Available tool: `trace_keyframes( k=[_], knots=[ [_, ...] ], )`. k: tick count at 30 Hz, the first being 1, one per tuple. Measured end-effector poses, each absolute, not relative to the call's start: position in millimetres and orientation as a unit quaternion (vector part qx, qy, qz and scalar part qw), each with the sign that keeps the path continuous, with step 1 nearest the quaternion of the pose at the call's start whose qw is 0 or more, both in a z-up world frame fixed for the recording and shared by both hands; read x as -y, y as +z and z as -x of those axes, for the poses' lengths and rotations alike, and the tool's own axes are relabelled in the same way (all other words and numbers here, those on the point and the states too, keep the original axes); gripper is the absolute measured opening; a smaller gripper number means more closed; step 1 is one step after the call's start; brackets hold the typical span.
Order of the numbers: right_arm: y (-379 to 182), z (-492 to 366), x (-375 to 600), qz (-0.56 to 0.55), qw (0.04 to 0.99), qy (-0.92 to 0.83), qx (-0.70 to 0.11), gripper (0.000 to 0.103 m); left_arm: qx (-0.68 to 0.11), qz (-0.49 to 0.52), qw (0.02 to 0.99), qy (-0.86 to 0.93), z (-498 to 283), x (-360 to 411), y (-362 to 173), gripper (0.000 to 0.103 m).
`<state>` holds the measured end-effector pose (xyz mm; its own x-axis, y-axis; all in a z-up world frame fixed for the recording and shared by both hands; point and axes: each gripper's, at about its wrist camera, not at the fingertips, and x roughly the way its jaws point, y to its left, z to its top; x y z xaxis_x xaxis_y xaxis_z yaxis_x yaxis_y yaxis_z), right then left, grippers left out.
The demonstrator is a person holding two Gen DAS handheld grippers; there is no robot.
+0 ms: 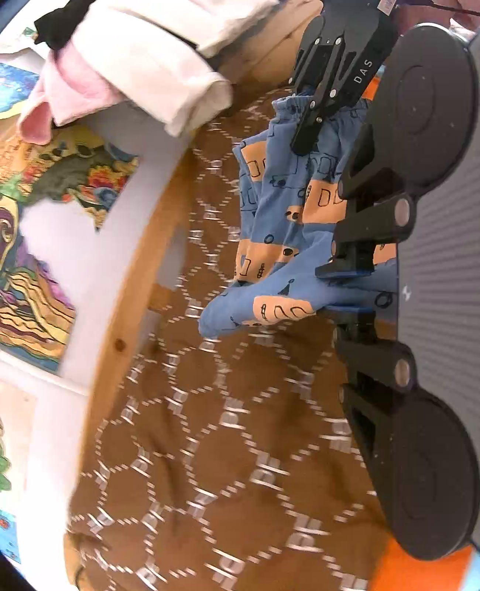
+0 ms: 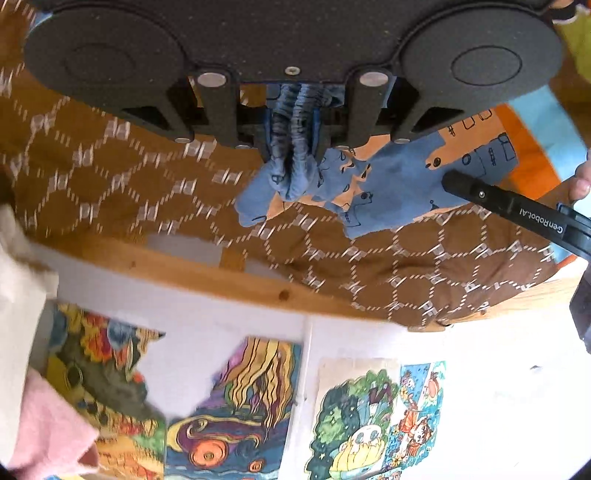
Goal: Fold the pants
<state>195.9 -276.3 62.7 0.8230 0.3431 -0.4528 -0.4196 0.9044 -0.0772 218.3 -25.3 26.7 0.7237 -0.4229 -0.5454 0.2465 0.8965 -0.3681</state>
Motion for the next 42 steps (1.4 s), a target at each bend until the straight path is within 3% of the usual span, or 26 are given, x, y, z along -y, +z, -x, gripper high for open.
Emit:
trace_keyframes(
  k=[6, 13, 15, 18, 22, 24, 25, 29, 34, 42],
  knots=[
    [55, -238, 279, 0.093, 0.950, 0.192, -0.226, 0.022, -0.326, 0.138, 0.920, -0.167, -254, 32, 11, 0.016],
    [-8, -275, 274, 0.123, 0.928, 0.175, -0.306, 0.026, -0.396, 0.155, 0.898, -0.113, -281, 33, -48, 0.020],
    [-10, -277, 285, 0.091, 0.932, 0.174, -0.306, 0.036, -0.393, 0.157, 0.899, -0.114, -279, 31, -48, 0.025],
    [-7, -277, 295, 0.073, 0.937, 0.159, -0.302, 0.057, -0.394, 0.135, 0.903, -0.102, -279, 31, -47, 0.043],
    [-1, -273, 300, 0.065, 0.943, 0.149, -0.290, 0.074, -0.400, 0.133, 0.903, -0.085, -276, 27, -42, 0.063],
    [2, -269, 301, 0.057, 0.947, 0.145, -0.283, 0.088, -0.397, 0.134, 0.905, -0.078, -273, 24, -39, 0.076],
    [4, -266, 301, 0.053, 0.948, 0.143, -0.279, 0.090, -0.393, 0.131, 0.907, -0.072, -270, 23, -36, 0.084],
    [16, -249, 295, 0.052, 0.955, 0.142, -0.254, 0.101, -0.374, 0.107, 0.919, -0.062, -256, 23, -21, 0.097],
    [35, -226, 284, 0.050, 0.965, 0.137, -0.219, 0.102, -0.339, 0.082, 0.936, -0.054, -239, 26, 3, 0.103],
    [64, -190, 275, 0.032, 0.977, 0.118, -0.177, 0.102, -0.314, 0.055, 0.947, -0.046, -212, 31, 26, 0.103]
  ],
)
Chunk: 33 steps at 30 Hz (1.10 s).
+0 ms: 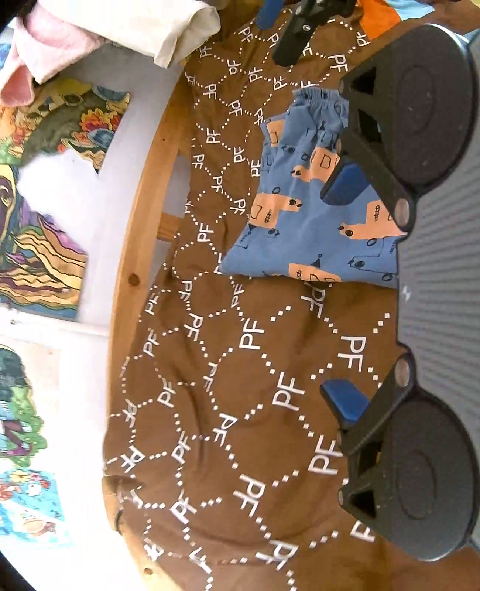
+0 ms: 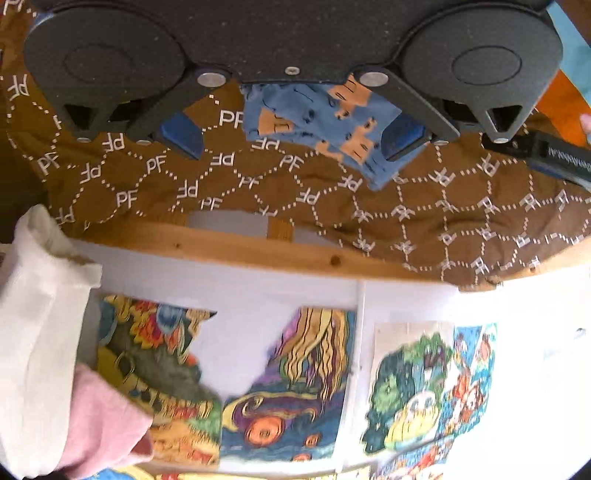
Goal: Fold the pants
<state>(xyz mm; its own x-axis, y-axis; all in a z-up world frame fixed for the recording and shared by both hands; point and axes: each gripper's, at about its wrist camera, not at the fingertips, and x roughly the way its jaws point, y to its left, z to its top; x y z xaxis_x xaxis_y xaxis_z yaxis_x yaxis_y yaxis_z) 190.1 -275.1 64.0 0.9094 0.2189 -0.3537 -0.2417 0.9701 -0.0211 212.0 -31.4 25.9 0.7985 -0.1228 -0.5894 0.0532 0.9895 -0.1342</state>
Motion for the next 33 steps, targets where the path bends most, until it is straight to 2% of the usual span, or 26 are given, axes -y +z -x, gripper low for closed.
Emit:
trace_keyframes(
  k=[7, 23, 33],
  knots=[
    [75, -154, 267, 0.028, 0.977, 0.112, -0.177, 0.102, -0.287, 0.034, 0.956, -0.045, -176, 33, 36, 0.103],
    [84, -69, 236, 0.034, 0.981, 0.096, -0.167, 0.102, -0.279, 0.007, 0.959, -0.052, -100, 22, 43, 0.103],
    [72, -46, 230, 0.029, 0.979, 0.072, -0.186, 0.102, -0.279, 0.010, 0.959, -0.041, -80, 9, 21, 0.103]
  ],
)
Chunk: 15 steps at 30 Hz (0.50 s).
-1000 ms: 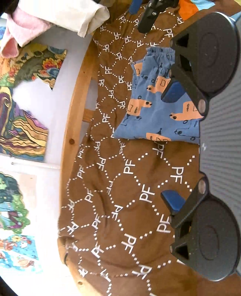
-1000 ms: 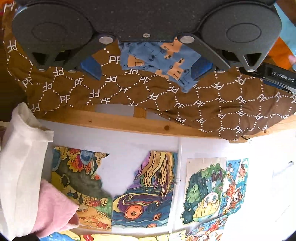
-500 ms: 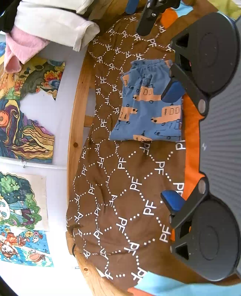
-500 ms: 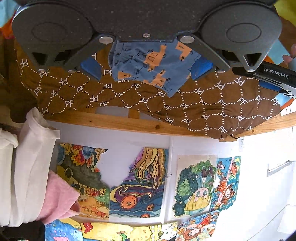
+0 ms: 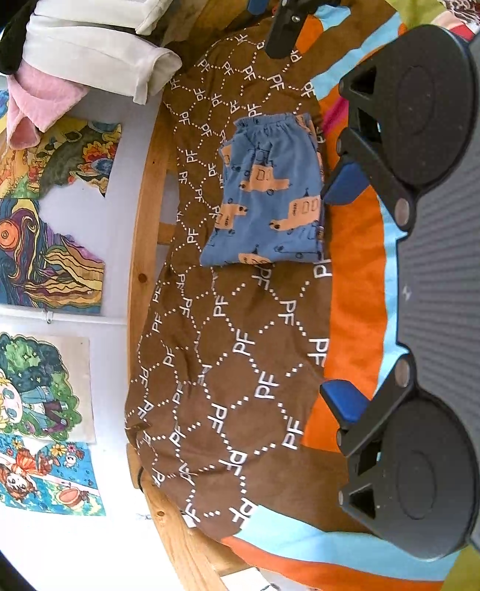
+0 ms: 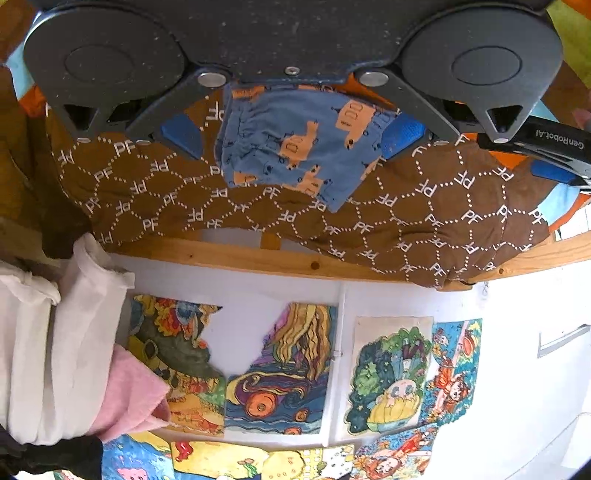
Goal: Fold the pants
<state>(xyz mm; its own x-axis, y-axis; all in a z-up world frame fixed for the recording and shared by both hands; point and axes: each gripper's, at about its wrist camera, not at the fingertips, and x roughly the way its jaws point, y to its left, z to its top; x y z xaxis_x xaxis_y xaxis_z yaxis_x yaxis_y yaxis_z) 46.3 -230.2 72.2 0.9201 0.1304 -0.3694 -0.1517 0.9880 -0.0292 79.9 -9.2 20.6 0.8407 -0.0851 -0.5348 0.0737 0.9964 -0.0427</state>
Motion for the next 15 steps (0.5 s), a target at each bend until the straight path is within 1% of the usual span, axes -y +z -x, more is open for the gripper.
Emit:
trace_keyframes(
  k=[15],
  knots=[
    [30, -39, 233, -0.006, 0.969, 0.043, -0.244, 0.102, -0.312, 0.032, 0.949, -0.032, -88, 0, -14, 0.103]
  ],
)
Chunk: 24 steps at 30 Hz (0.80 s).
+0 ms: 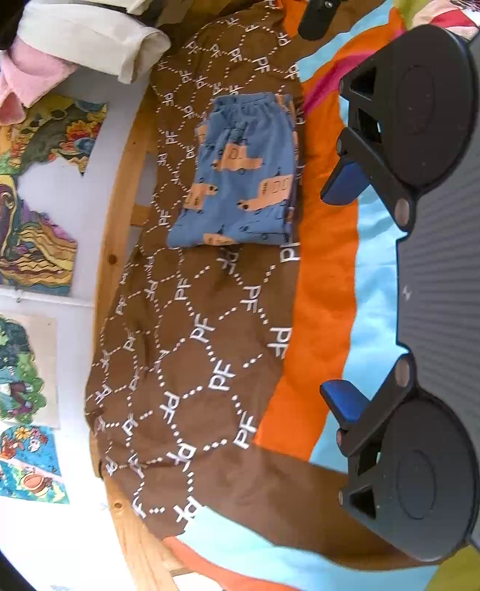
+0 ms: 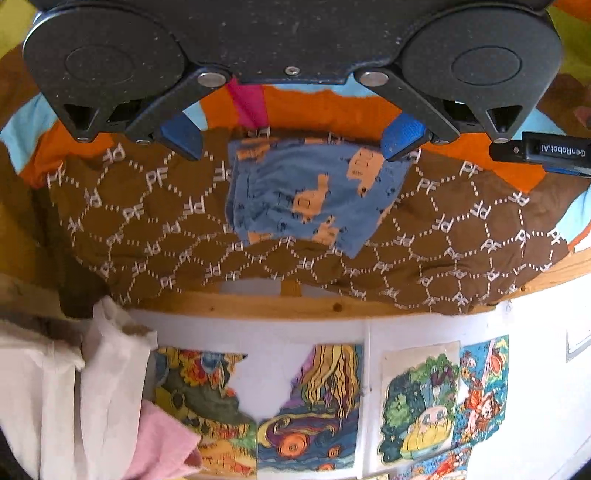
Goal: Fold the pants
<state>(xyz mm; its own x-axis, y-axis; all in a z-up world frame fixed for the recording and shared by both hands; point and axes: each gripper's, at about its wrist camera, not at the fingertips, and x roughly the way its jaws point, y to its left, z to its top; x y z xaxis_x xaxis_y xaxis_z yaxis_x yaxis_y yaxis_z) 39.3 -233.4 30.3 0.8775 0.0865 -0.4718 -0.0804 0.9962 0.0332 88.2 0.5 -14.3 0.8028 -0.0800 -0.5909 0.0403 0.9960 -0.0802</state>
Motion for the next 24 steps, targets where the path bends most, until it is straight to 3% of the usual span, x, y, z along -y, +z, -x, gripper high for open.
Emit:
trace_keyframes(
  k=[24],
  knots=[
    [7, -34, 241, -0.016, 0.960, 0.022, -0.278, 0.102, -0.323, -0.002, 0.945, -0.051, -79, 19, -28, 0.103]
  ],
)
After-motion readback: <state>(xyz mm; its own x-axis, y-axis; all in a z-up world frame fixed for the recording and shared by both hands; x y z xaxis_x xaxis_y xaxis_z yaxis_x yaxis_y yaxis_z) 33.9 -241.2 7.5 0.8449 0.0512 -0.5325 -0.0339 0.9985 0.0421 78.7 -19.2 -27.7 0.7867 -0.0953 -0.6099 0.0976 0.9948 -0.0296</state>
